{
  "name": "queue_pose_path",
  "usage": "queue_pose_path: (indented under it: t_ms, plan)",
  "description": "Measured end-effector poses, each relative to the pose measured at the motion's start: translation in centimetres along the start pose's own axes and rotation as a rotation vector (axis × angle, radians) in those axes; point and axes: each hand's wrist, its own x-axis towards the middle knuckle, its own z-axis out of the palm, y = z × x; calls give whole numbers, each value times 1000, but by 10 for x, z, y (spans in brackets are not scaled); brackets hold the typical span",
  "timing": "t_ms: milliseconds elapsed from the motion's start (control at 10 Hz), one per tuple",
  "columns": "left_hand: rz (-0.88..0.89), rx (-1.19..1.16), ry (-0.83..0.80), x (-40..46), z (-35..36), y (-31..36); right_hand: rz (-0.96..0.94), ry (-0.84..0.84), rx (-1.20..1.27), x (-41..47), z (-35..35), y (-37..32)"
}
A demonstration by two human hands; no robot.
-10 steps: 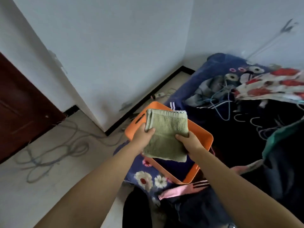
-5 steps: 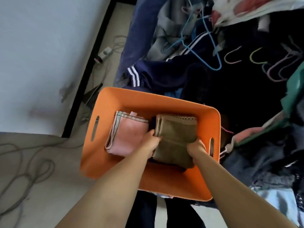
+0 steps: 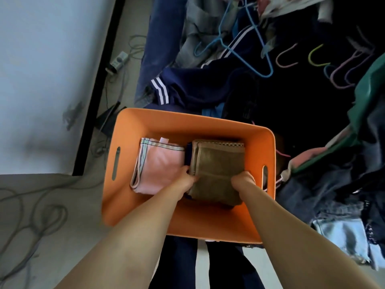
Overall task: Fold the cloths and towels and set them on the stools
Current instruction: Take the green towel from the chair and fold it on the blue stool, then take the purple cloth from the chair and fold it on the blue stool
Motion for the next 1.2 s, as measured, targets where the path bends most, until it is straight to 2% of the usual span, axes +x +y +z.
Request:
queue_pose_path:
  t_ms: [100,200,300,400,500,700,800,900,1100,1200]
  plan:
    - [81,208,2,-26,-16,10,-45,11,3,-32,-17,-5]
    - [172,317,54,-49,-35,41,-237,-55,-459,-80,-50,-26]
    - [299,396,210,-96,-51,93,-455,48,-575,-115,-85,-44]
    - [456,523,339,-136,-63,144,-602,150,-830,-156,-128,-76]
    - [579,552,447,-185,-73,188,-732,232,-742,-182,-161,-104]
    - [766,593,768,-285,-73,221,-1171,633,-473,-257,-203,-124]
    - [732,697,944,-329,-67,210,-1396,782,-505,-282,-207,-117]
    - [648,750,1139,-370,-58,182,-1600,847,-579,-301,-204,-101]
    - [368,705,1393,-455,-46,69,-1876,707,-674,-360,-150,-53]
    - [198,612,1474,-498,-39,9,-2026,618,-714,-395,-115,-21]
